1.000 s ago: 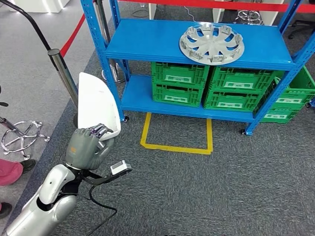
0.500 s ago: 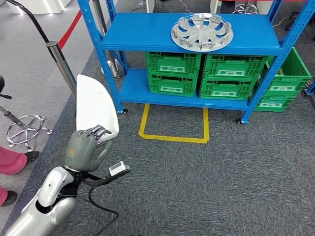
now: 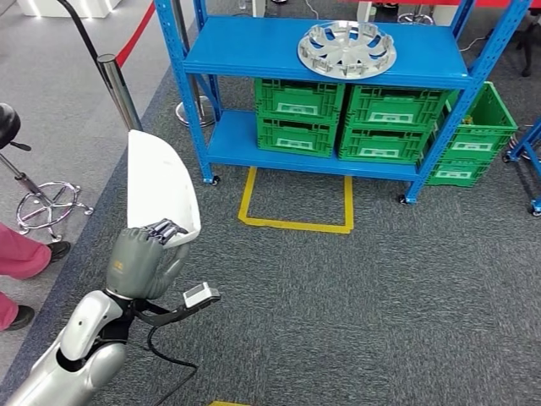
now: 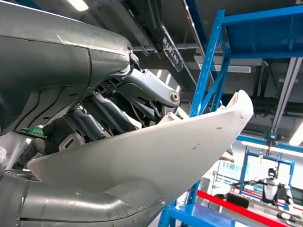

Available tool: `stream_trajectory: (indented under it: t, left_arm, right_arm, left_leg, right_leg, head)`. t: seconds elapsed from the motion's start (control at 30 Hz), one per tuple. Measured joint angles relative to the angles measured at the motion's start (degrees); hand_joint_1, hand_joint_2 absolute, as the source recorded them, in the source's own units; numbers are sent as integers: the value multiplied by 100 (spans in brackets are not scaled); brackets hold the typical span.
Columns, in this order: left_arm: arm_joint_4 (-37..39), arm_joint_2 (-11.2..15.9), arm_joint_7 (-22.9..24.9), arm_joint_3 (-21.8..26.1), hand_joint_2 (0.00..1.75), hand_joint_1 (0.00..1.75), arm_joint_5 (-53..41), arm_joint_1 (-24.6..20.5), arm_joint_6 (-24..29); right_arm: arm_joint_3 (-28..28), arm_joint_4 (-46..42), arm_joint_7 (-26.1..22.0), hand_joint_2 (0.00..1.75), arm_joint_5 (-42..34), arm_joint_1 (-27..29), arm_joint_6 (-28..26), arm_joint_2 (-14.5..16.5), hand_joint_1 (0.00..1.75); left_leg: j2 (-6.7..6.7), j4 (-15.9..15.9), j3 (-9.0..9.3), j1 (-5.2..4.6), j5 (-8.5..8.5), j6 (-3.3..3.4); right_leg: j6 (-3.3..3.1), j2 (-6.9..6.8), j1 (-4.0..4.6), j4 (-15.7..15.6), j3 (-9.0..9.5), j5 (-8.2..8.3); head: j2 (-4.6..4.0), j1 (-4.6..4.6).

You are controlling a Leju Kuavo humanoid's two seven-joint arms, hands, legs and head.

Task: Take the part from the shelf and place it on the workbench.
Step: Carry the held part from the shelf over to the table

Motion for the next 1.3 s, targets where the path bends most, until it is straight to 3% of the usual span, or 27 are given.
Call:
stream_trajectory:
  t: [0.03,0.07,0.1,0.13,0.17,0.23,0.27,0.37,0.43,0.5,0.53,0.57,0.6,0.7,0.77,0.87,0.93,1.0,1.03,1.07,1.1,1.2,1.23,1.3]
  left_arm:
    - [0,0,-9,-2,175,175,1,15,3]
    - [0,0,-25,-4,175,175,2,29,7]
    - [0,-1,-46,-7,175,175,4,41,14]
    - [0,-2,-68,-9,175,175,7,51,23]
    - [-2,-1,-85,-8,175,175,9,59,36]
    - [-7,3,-103,7,175,175,13,62,73]
    - [-9,7,-109,15,175,175,13,64,90]
    - [-10,12,-138,22,175,175,15,82,114]
    - [-11,19,-155,25,175,175,16,91,121]
    - [-10,27,-162,30,175,175,16,105,124]
    - [-9,27,-164,31,175,175,16,116,125]
    - [-9,27,-165,31,175,175,16,126,125]
    - [-9,27,-165,32,175,175,16,132,126]
    - [-9,30,-164,42,175,175,16,132,133]
    - [-10,33,-164,47,175,175,17,131,145]
    - [-14,37,-166,49,175,175,18,124,160]
    - [-16,33,-166,48,175,175,18,121,169]
    - [-16,36,-166,48,175,175,18,131,174]
    - [-15,38,-166,45,175,175,18,139,174]
    - [-15,39,-166,42,175,175,18,146,174]
    - [-15,38,-166,40,175,175,18,150,174]
    - [-16,40,-163,46,175,175,13,156,174]
    - [-16,42,-162,51,175,175,10,157,174]
    - [-17,46,-158,60,175,175,9,167,174]
  right_arm:
    - [0,7,1,0,11,-2,2,0,0]
    - [0,15,6,0,26,-1,4,0,0]
    - [0,23,12,0,44,-2,7,0,0]
    - [-1,32,27,0,61,-2,10,0,0]
    - [-2,40,47,0,75,2,13,1,0]
    - [-3,56,81,0,97,19,18,4,0]
    - [-3,60,87,0,111,31,22,7,0]
    - [-2,67,86,0,169,49,34,15,0]
    - [-2,70,82,0,189,50,39,17,0]
    - [-2,75,75,0,194,51,44,17,0]
    - [-2,78,72,0,196,52,46,17,0]
    - [-2,80,70,0,198,52,48,17,0]
    - [-2,81,70,0,202,52,50,18,0]
    - [-1,82,82,0,230,49,52,20,0]
    - [0,84,90,0,253,50,53,20,0]
    - [-1,89,96,0,295,50,52,20,0]
    - [-1,99,98,0,316,43,51,20,0]
    - [0,112,97,0,329,36,51,20,0]
    - [0,117,96,0,333,33,51,20,0]
    - [0,121,95,0,337,32,50,20,0]
    - [0,125,97,0,345,30,48,20,0]
    - [0,138,131,0,365,30,41,21,0]
    - [0,141,140,0,368,34,40,22,0]
    - [0,145,140,0,378,40,39,27,0]
  left_leg:
    - [6,10,-92,1,67,-7]
    - [11,24,-187,3,133,-19]
    - [14,44,-285,8,190,-35]
    - [13,78,-375,13,238,-57]
    - [8,130,-462,10,270,-80]
    - [-3,277,-588,-8,294,-114]
    - [-7,337,-631,-18,298,-123]
    - [-25,498,-709,0,216,-185]
    - [-46,923,-859,46,-156,-275]
    - [-52,1664,-1109,102,-599,-343]
    - [-53,1941,-1183,125,-692,-359]
    - [-53,2037,-1177,142,-666,-363]
    - [-54,1909,-1070,151,-528,-357]
    - [-78,861,-498,140,-28,-286]
    - [-98,524,-349,113,36,-242]
    - [-86,363,-330,126,35,-188]
    - [-68,256,-315,146,58,-140]
    - [-56,257,-342,121,81,-106]
    - [-53,261,-352,105,86,-99]
    - [-51,268,-358,92,90,-93]
    - [-50,279,-362,82,91,-92]
    - [-56,345,-385,57,75,-108]
    - [-60,374,-415,45,75,-123]
    - [-66,418,-482,25,90,-162]
  right_leg:
    - [19,-1,-3,334,-50,-14]
    - [36,-3,-7,527,-33,114]
    - [53,-6,-16,508,85,309]
    - [74,-11,-32,265,322,467]
    - [99,-13,-49,-149,668,485]
    - [72,10,-66,-967,1263,231]
    - [39,26,-63,-1182,1403,90]
    - [-99,27,-70,-1252,1354,53]
    - [-178,10,-78,-1256,1313,110]
    - [-206,6,-70,-1249,1266,170]
    - [-207,7,-66,-1244,1242,196]
    - [-203,9,-62,-1240,1217,215]
    - [-200,11,-60,-1236,1205,226]
    - [-180,19,-54,-1235,1207,234]
    - [-130,28,-52,-1235,1176,259]
    - [-39,27,-41,-1183,1094,232]
    - [0,20,-24,-791,881,-14]
    - [17,19,-17,-47,526,-345]
    - [20,19,-15,262,379,-434]
    - [19,18,-13,388,318,-419]
    - [13,17,-11,283,369,-293]
    - [-18,9,-13,-791,888,225]
    - [-37,11,-13,-1030,1004,283]
    - [-79,23,-9,-1165,1056,281]
  head:
    - [0,-2]
    - [0,-2]
    - [0,-1]
    - [0,-2]
    - [0,3]
    - [0,-3]
    - [0,-6]
    - [0,-13]
    - [0,-19]
    - [0,-20]
    - [0,-20]
    - [0,-20]
    - [0,-20]
    - [0,-16]
    - [0,-17]
    - [0,-10]
    - [0,8]
    - [0,17]
    - [0,18]
    - [0,16]
    - [0,17]
    - [0,18]
    - [0,13]
    - [-1,10]
